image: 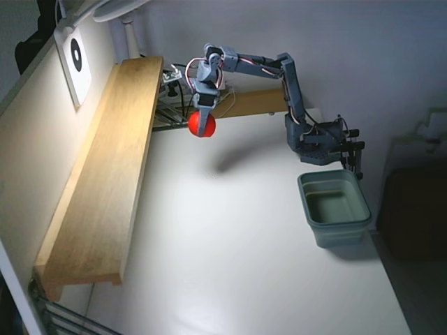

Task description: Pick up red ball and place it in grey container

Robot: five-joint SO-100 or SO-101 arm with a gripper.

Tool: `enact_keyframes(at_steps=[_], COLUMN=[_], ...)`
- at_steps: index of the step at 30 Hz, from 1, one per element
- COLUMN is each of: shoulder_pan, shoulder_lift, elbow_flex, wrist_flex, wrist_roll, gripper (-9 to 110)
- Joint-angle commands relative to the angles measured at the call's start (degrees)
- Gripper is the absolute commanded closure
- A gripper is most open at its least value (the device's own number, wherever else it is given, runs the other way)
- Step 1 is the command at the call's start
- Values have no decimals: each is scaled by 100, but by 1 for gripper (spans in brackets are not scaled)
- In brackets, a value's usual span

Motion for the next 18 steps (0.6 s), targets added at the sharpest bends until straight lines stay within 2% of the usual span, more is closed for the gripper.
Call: enact_keyframes(at_steps=[1, 18], shoulder_pan=[-553, -3452], shoulder_lift=[151, 151], elbow_flex=[-230, -230], wrist_flex=[70, 70], wrist_roll=[18, 18], gripper=[78, 78])
